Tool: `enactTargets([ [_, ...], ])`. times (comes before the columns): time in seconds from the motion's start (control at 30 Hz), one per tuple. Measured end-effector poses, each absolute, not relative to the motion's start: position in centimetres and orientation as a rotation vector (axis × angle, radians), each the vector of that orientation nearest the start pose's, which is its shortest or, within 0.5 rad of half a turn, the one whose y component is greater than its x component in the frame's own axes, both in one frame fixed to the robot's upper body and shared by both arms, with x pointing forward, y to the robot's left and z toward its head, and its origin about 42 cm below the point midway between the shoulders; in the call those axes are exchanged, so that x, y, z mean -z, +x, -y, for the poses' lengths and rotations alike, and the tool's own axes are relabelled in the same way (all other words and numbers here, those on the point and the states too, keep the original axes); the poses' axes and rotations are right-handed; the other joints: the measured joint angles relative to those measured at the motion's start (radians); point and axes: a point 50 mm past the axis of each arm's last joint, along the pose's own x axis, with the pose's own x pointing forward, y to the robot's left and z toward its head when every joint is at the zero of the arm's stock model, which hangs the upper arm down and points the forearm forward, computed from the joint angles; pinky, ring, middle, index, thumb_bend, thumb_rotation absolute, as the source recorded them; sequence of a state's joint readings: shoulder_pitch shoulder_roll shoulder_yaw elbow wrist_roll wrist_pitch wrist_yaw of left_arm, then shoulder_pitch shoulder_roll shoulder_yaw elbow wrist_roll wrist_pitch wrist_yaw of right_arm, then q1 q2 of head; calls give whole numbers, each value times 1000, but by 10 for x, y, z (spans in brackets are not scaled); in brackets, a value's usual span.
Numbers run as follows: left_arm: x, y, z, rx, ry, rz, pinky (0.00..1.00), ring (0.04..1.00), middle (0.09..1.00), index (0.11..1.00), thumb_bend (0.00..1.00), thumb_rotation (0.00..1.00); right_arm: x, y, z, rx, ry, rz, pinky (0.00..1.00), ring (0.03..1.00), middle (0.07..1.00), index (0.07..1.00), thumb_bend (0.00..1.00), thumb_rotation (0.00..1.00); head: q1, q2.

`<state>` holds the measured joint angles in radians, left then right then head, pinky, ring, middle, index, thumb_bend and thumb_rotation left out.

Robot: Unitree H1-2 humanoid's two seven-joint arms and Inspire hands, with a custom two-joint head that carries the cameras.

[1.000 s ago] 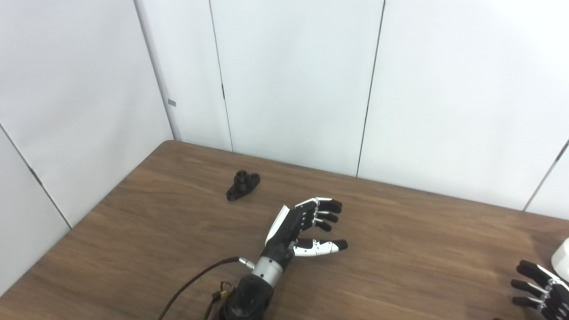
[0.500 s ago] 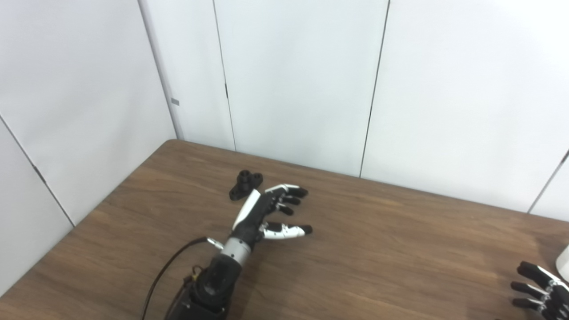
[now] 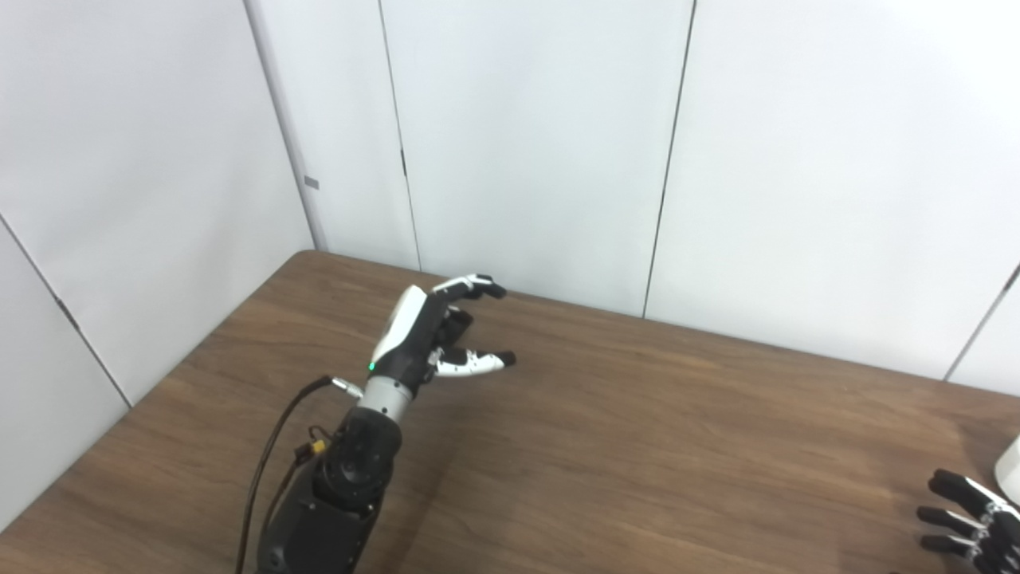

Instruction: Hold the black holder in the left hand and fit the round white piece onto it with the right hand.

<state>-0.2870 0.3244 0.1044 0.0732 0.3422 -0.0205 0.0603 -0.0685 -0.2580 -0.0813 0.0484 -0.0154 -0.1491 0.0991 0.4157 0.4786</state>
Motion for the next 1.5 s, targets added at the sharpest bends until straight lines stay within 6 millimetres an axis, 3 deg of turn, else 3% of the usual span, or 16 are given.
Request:
enactTargets([
  [0.17, -208, 376, -338, -238, 670, 270, 667, 834, 857, 707, 767, 0, -127, 305, 309, -40, -282, 162, 613, 730, 837, 792, 753, 89, 2, 3],
  [0.4, -214, 380, -350, -352, 728, 264, 854, 993, 991, 741, 783, 42, -127, 304, 309, -39, -283, 161, 609, 732, 842, 791, 756, 97, 2, 8],
  [0.57, -213, 381, -359, -434, 794, 252, 878, 1000, 1000, 756, 807, 94, -127, 304, 310, -39, -282, 161, 595, 725, 837, 792, 760, 113, 0, 15],
  [0.7, -212, 386, -366, -489, 843, 201, 874, 1000, 1000, 771, 883, 175, -127, 303, 311, -38, -280, 159, 591, 723, 832, 786, 764, 112, 3, 18],
  [0.83, -205, 392, -369, -527, 870, 134, 989, 1000, 1000, 786, 931, 219, -127, 303, 311, -37, -281, 160, 586, 718, 830, 786, 763, 100, 3, 18],
  [1.33, -186, 402, -368, -508, 894, -57, 1000, 1000, 1000, 797, 1000, 383, -128, 301, 314, -30, -289, 157, 580, 716, 832, 787, 758, 106, 0, 26],
  [1.5, -179, 403, -366, -481, 903, -106, 1000, 1000, 1000, 782, 1000, 381, -129, 301, 314, -28, -295, 151, 583, 721, 831, 784, 760, 141, 0, 28],
])
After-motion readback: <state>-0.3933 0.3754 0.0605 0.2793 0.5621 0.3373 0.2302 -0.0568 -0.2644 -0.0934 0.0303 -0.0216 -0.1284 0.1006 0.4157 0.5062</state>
